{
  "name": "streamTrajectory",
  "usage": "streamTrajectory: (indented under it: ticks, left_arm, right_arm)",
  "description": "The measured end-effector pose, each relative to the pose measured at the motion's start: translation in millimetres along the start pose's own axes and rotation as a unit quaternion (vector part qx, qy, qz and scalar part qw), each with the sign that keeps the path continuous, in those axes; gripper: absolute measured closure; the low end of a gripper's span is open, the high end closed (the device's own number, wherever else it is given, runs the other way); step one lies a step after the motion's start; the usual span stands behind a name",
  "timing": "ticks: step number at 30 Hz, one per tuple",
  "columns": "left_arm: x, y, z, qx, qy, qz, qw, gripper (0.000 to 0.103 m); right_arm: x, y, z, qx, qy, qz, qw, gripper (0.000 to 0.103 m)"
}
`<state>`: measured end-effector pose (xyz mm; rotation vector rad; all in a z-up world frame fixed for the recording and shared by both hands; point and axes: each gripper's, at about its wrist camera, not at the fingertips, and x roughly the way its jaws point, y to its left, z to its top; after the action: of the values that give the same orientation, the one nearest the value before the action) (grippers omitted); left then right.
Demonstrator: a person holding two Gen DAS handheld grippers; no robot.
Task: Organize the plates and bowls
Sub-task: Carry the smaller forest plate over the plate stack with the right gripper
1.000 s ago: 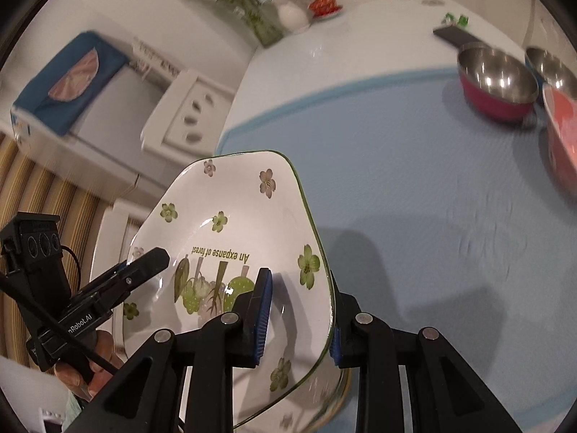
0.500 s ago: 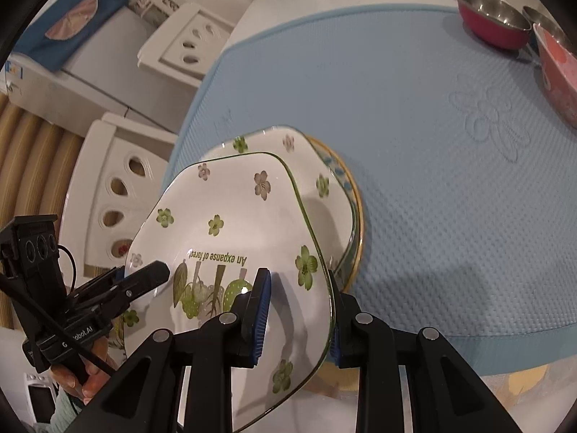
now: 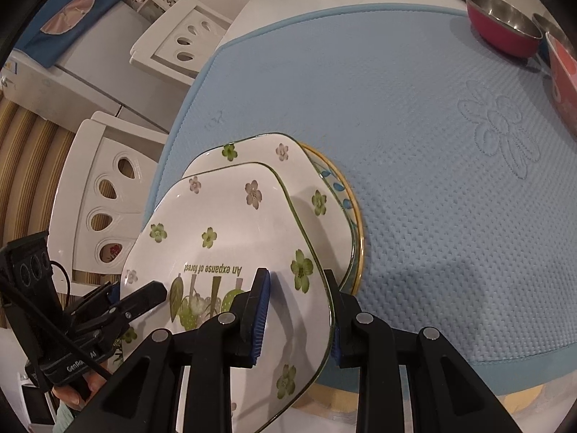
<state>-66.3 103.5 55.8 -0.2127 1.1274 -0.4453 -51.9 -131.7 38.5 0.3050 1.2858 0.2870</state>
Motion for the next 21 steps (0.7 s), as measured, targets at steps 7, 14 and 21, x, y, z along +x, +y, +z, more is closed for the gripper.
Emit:
streamTrajectory:
  ticks: [7, 14, 21]
  left_arm:
    - [3.3, 2.4, 2.1, -0.006, 0.008, -0.008, 0.9999, 0.067]
    - [7.1, 2.2, 4.4, -0.004, 0.017, -0.011, 0.9998, 0.067]
    - [7.8, 2.3, 6.1, -0.002, 0.020, -0.012, 0.9997, 0.067]
  right_arm:
    - [-0.6, 1.8, 6.9, 0.001, 0.020, -0.015, 1.000, 0.076]
    - [3.1, -5.5, 15.8, 0.041, 0.050, -0.001, 0.998, 0.076]
    - [2.1, -12.2, 17.4, 0.056, 0.062, 0.005, 0.997, 0.076]
